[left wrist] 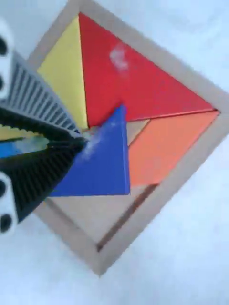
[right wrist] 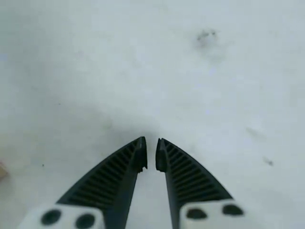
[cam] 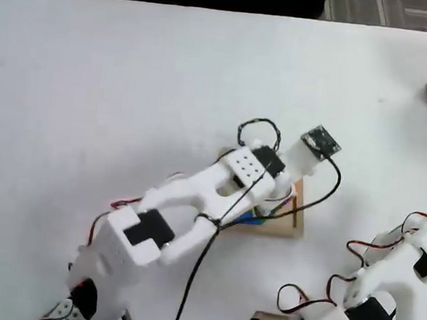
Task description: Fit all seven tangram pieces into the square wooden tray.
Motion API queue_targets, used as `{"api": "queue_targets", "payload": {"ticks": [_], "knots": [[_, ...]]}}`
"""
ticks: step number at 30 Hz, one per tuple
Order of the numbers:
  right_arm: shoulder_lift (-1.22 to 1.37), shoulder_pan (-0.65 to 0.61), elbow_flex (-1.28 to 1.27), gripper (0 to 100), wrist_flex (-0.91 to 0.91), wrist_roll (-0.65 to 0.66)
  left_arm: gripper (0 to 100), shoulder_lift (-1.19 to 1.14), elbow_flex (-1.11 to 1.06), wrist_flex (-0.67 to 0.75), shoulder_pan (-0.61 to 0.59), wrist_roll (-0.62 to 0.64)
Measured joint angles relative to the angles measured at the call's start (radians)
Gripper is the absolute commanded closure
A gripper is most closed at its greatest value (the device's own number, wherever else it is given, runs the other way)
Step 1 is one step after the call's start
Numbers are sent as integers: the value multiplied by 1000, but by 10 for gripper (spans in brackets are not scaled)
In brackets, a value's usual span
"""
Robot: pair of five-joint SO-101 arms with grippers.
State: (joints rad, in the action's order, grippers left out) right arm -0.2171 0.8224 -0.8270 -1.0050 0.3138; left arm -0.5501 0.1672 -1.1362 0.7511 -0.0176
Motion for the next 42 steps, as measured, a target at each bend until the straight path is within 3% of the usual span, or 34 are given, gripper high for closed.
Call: {"api": "queue_targets", "payload": {"ticks": [7, 12, 21, 29, 42], "knots": [[0, 0, 0, 960, 0, 0, 965, 21, -58, 81, -2, 17], [0, 0, 0, 960, 0, 2, 965, 92, -178, 206, -40, 101], [0, 0, 0, 960, 0, 2, 969, 68, -152, 318, -109, 272], [0, 0, 0, 958, 0, 2, 969, -46, -29, 278, -51, 288], [0, -9, 0, 959, 2, 2, 969, -52, -15, 253, 72, 252]]}}
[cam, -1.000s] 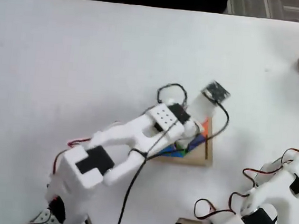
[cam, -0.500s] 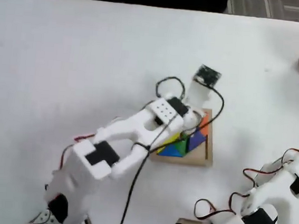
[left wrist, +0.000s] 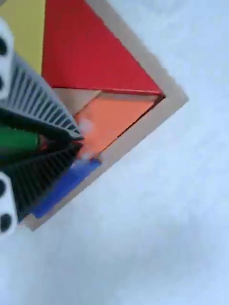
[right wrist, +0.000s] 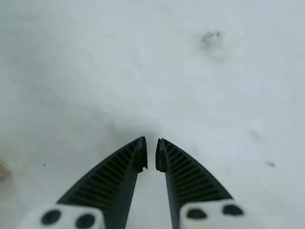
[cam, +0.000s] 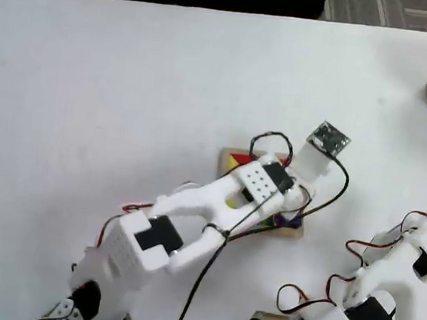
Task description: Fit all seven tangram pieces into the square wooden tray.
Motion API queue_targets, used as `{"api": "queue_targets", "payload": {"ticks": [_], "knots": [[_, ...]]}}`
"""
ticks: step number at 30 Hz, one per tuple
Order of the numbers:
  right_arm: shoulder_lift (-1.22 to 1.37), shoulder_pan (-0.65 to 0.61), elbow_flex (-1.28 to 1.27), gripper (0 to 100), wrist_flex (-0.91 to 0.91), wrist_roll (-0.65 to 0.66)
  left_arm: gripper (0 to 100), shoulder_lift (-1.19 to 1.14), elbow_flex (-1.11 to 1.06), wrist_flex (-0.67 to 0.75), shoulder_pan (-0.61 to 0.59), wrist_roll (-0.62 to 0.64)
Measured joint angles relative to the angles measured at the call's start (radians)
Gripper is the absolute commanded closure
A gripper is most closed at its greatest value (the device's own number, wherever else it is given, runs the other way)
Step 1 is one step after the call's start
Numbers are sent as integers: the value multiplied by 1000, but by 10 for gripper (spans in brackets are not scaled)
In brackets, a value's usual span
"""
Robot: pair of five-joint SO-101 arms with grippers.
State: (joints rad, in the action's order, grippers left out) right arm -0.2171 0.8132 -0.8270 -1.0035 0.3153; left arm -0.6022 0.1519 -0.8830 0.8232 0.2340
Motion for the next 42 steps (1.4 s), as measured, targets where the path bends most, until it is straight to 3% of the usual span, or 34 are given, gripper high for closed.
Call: {"api": "queue_targets", "payload": {"ticks": [9, 18, 23, 27, 35, 42], "knots": [[0, 0, 0, 960, 5, 0, 969, 48, -20, -38, 3, 0], [0, 0, 0, 961, 5, 0, 966, 460, -334, -5, -87, -5], [3, -21, -6, 961, 5, 0, 966, 681, -520, 14, -193, -9], [3, -57, -11, 983, -2, 20, 966, 796, -644, 15, -305, -83], [3, -212, 17, 980, -121, 57, 965, 956, -913, 106, -582, -181], [3, -298, 124, 980, -236, 3, 965, 1014, -1030, 155, -717, -183]]}}
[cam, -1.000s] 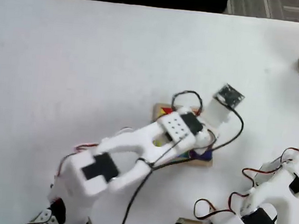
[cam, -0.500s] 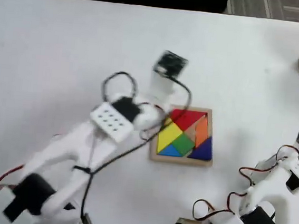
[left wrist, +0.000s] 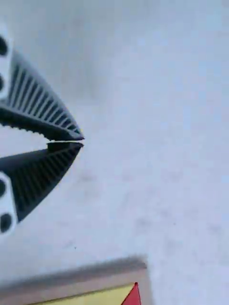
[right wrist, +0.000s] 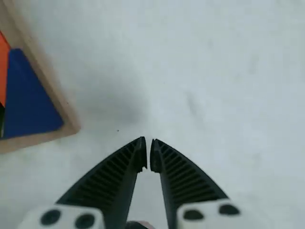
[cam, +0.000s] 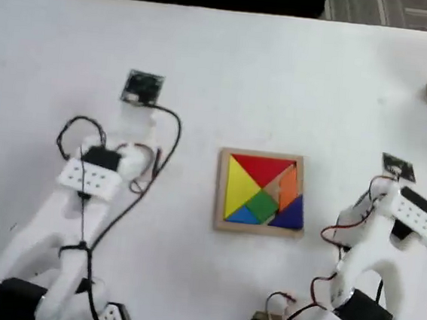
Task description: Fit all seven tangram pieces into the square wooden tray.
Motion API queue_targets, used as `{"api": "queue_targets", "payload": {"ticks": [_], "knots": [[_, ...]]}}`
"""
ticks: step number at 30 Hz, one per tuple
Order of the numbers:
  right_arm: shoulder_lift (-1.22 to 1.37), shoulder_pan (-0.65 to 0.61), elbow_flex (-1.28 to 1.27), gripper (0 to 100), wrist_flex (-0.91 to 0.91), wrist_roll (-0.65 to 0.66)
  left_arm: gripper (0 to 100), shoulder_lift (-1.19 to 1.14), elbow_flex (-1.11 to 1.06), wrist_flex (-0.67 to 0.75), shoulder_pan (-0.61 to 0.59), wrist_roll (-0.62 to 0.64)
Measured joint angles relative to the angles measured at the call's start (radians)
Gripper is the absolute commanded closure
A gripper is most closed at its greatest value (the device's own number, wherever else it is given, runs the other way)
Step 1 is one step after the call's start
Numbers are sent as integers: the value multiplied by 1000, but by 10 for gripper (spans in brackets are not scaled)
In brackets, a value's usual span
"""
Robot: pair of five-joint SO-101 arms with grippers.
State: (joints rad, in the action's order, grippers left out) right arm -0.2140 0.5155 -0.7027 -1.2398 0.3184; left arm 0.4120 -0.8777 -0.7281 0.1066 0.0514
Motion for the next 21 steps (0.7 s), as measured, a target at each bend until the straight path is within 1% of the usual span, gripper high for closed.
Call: {"api": "queue_targets", "payload": {"ticks": [5, 9, 12, 14, 18, 21], "knots": [[0, -5, 11, 980, -12, -14, 965, 9, -20, 3, 5, 0], [0, 8, -2, 980, -3, -15, 965, 12, -37, 5, 80, -3], [0, 64, -37, 980, 20, -14, 965, 12, -40, 25, 180, -9], [0, 140, -46, 978, 31, 8, 965, 12, -40, 29, 262, -21], [3, 330, -74, 974, 51, 74, 965, 12, -37, 29, 446, -25], [3, 405, -107, 974, 94, 101, 968, 12, 0, 58, 598, 2]]}}
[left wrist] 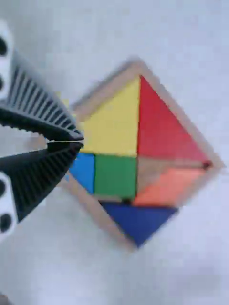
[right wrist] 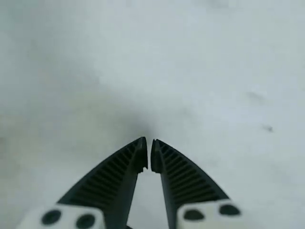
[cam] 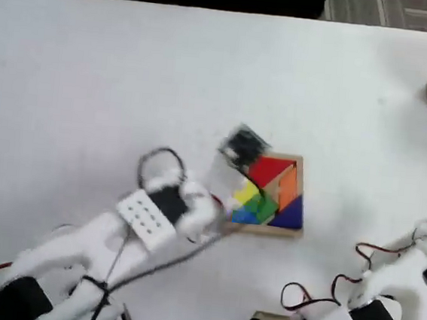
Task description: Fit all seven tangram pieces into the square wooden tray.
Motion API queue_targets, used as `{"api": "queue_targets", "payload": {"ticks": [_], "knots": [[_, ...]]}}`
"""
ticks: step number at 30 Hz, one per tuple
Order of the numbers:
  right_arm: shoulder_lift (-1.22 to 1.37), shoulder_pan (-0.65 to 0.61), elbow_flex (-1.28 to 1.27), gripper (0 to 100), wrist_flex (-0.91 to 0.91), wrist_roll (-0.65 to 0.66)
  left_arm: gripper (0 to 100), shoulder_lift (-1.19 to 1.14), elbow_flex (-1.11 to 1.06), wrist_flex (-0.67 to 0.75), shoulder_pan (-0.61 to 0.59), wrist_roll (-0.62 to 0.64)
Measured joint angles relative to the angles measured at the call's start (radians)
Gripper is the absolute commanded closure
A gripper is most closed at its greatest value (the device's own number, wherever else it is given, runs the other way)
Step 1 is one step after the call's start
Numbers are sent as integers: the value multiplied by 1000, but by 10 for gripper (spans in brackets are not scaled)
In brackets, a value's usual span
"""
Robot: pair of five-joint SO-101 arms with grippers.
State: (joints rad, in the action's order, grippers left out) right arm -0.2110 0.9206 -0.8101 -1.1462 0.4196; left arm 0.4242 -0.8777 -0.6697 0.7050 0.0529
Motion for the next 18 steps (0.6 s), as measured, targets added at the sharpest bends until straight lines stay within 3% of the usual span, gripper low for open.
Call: {"api": "queue_targets", "payload": {"ticks": [6, 18], "knots": [[0, 14, -6, 976, 28, 5, 969, -32, 23, 216, 261, 49], [0, 17, -6, 977, 26, 5, 969, -516, 334, 267, 285, 54]]}}
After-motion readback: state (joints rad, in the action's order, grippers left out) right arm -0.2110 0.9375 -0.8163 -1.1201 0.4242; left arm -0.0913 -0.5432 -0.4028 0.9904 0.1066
